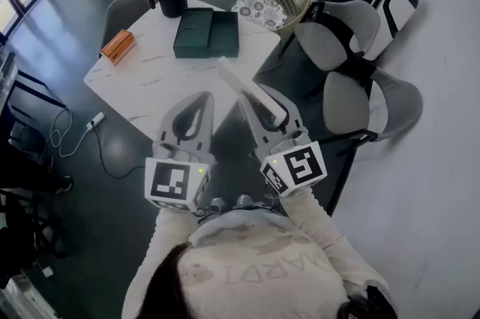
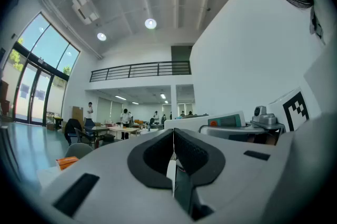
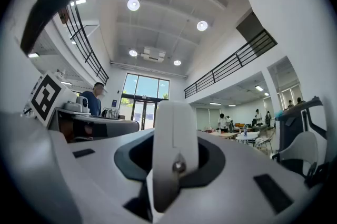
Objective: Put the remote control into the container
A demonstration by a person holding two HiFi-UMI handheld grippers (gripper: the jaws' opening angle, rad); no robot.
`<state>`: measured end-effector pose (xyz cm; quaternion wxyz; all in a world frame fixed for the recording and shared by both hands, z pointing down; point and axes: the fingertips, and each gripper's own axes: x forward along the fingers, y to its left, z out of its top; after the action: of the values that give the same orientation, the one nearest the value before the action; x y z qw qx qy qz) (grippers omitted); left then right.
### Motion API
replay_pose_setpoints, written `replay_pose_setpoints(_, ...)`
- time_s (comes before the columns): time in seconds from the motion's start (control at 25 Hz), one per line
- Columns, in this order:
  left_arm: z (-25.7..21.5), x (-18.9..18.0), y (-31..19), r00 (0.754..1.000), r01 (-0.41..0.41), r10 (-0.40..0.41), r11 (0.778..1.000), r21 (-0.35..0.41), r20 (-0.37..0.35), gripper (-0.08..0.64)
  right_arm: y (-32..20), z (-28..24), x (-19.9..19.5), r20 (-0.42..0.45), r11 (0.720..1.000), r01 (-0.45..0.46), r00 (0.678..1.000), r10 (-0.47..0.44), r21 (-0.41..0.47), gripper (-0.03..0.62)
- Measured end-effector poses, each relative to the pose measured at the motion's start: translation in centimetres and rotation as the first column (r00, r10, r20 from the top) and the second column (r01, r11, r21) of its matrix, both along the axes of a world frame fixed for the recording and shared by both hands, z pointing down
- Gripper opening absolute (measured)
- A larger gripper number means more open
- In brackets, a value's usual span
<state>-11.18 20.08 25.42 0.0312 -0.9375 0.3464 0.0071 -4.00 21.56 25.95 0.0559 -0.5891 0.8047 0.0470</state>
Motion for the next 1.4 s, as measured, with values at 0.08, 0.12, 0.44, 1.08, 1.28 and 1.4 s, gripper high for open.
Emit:
replay_pose_setpoints(0.08,0.0,0.1,0.0,1.000,0.000,0.000,1.000,-0.005,0.005,0.012,0.0,0.1,0.0,0.002,1.000,0.003,1.000,-0.003,-0.004,0.101)
replay_pose_setpoints(0.12,0.0,0.2,0.1,1.000,-0.001,0.001,1.000,-0.006,0.007,0.012,0.1,0.1,0.0,0.003,1.000,0.004,1.000,-0.004,-0.005,0.101)
replay_pose_setpoints(0.44,0.2,-0.2,0.1,1.000,0.005,-0.005,1.000,-0.010,0.006,0.012,0.2,0.2,-0.4,0.003,1.000,0.008,1.000,-0.008,-0.002,0.101)
replay_pose_setpoints(1.08,0.6,-2.5,-0.3,0.999,-0.026,0.026,1.000,-0.001,-0.021,0.012,-0.4,0.7,-1.6,0.034,0.999,-0.032,0.999,0.033,-0.015,0.101)
replay_pose_setpoints(1.28,1.4,-2.8,-1.3,0.999,-0.040,0.040,0.999,-0.022,-0.032,0.012,-1.5,0.7,-1.4,0.029,0.998,-0.058,0.998,0.058,-0.024,0.101)
replay_pose_setpoints(1.4,1.7,-2.2,-1.8,0.998,-0.051,0.050,0.998,-0.035,-0.029,0.012,-2.8,1.1,-0.6,0.032,0.997,-0.064,0.997,0.065,-0.047,0.101)
